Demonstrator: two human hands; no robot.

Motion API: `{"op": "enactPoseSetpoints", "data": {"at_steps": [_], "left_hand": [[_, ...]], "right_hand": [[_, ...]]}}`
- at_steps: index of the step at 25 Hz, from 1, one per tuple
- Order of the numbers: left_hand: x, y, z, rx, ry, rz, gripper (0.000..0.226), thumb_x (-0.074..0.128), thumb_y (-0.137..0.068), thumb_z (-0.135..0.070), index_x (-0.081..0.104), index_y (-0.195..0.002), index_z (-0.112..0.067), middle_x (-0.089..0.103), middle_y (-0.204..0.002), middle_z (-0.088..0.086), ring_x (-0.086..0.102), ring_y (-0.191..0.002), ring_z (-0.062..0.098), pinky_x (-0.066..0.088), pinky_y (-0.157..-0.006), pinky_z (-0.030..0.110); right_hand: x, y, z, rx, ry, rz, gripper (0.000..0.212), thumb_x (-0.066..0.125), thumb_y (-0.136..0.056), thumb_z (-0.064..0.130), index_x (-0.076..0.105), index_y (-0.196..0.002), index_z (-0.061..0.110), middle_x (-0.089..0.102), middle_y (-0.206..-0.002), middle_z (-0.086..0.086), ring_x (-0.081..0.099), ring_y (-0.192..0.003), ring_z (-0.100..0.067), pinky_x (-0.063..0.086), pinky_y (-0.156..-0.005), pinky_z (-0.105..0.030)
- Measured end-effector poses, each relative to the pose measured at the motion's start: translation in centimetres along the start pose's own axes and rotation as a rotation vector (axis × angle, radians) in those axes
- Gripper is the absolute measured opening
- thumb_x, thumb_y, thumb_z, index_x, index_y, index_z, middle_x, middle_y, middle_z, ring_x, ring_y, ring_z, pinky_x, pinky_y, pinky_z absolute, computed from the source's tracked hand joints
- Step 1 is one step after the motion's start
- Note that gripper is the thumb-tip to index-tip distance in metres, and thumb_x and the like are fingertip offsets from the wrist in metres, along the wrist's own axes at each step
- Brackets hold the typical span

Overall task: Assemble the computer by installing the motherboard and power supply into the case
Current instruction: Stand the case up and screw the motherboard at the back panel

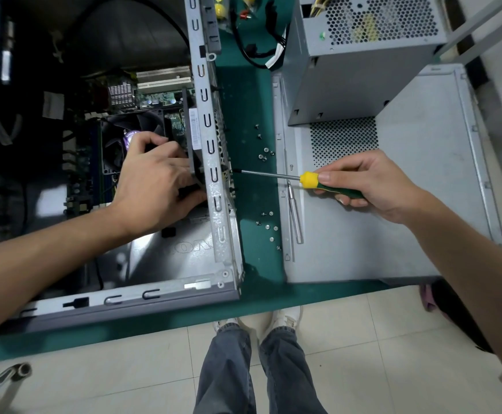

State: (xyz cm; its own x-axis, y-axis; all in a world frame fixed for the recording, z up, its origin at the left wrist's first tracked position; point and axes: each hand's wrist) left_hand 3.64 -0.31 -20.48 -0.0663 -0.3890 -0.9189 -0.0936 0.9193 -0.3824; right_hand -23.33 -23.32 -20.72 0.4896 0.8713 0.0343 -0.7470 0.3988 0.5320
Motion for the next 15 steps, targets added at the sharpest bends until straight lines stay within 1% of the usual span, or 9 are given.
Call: {"op": "enactPoseSetpoints", "data": {"at_steps": [3, 6, 9, 11, 13, 15], "left_hand": [[-0.08, -0.14, -0.18, -0.008, 0.014, -0.016, 0.052, 0.021, -0.099, -0.047, 0.042, -0.057, -0.027, 0.024, -0.064, -0.013, 0.035, -0.068, 0.014, 0.026, -0.085, 0.036], [-0.03, -0.16, -0.22, 0.001, 0.041, -0.028, 0.039, 0.022, -0.100, -0.048, 0.027, -0.065, -0.033, 0.015, -0.064, -0.015, 0.025, -0.068, 0.009, 0.026, -0.084, 0.035], [0.06, -0.10, -0.15, 0.022, 0.060, -0.048, 0.028, 0.025, -0.100, -0.047, 0.020, -0.074, -0.038, 0.012, -0.065, -0.016, 0.028, -0.066, 0.011, 0.027, -0.084, 0.035], [0.12, -0.08, -0.11, 0.038, 0.091, -0.058, 0.025, 0.025, -0.101, -0.046, 0.013, -0.080, -0.042, 0.011, -0.063, -0.022, 0.021, -0.068, 0.009, 0.027, -0.083, 0.036], [0.14, -0.02, -0.08, 0.040, 0.105, -0.061, 0.025, 0.024, -0.101, -0.046, 0.010, -0.081, -0.044, 0.010, -0.064, -0.025, 0.017, -0.071, 0.006, 0.026, -0.083, 0.035], [0.15, 0.02, 0.03, 0.016, 0.105, -0.049, 0.026, 0.022, -0.101, -0.047, 0.014, -0.077, -0.040, 0.011, -0.063, -0.022, 0.018, -0.070, 0.007, 0.026, -0.083, 0.035]], "right_hand": [[-0.20, -0.03, -0.07, 0.012, -0.007, 0.007, 0.043, 0.085, -0.071, 0.043, 0.077, -0.103, 0.014, 0.074, -0.094, -0.020, 0.050, -0.047, -0.010, 0.036, -0.038, -0.015], [-0.21, -0.01, 0.01, 0.014, 0.002, 0.010, 0.045, 0.085, -0.070, 0.044, 0.077, -0.102, 0.014, 0.074, -0.094, -0.020, 0.049, -0.047, -0.010, 0.037, -0.039, -0.015], [-0.05, 0.00, 0.10, 0.010, 0.025, 0.015, 0.048, 0.086, -0.066, 0.047, 0.078, -0.101, 0.015, 0.075, -0.092, -0.018, 0.049, -0.046, -0.009, 0.037, -0.039, -0.016], [-0.13, -0.02, 0.07, 0.014, 0.013, 0.013, 0.047, 0.086, -0.067, 0.046, 0.078, -0.102, 0.015, 0.074, -0.094, -0.019, 0.049, -0.047, -0.010, 0.037, -0.039, -0.015], [-0.16, -0.06, -0.01, 0.010, 0.023, 0.017, 0.046, 0.085, -0.068, 0.045, 0.078, -0.102, 0.015, 0.074, -0.094, -0.019, 0.048, -0.047, -0.010, 0.036, -0.038, -0.016], [-0.13, -0.11, -0.18, 0.006, 0.035, 0.014, 0.046, 0.086, -0.067, 0.045, 0.078, -0.102, 0.015, 0.075, -0.092, -0.019, 0.047, -0.046, -0.010, 0.035, -0.038, -0.016]]}}
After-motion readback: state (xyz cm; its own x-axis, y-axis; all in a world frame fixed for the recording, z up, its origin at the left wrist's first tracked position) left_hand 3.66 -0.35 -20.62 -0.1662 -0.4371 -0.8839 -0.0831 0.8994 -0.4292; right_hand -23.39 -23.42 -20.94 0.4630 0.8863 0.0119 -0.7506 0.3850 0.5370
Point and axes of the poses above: each hand's wrist, its own y-axis away from the middle knuckle, its own x-axis out of the palm, z = x × y
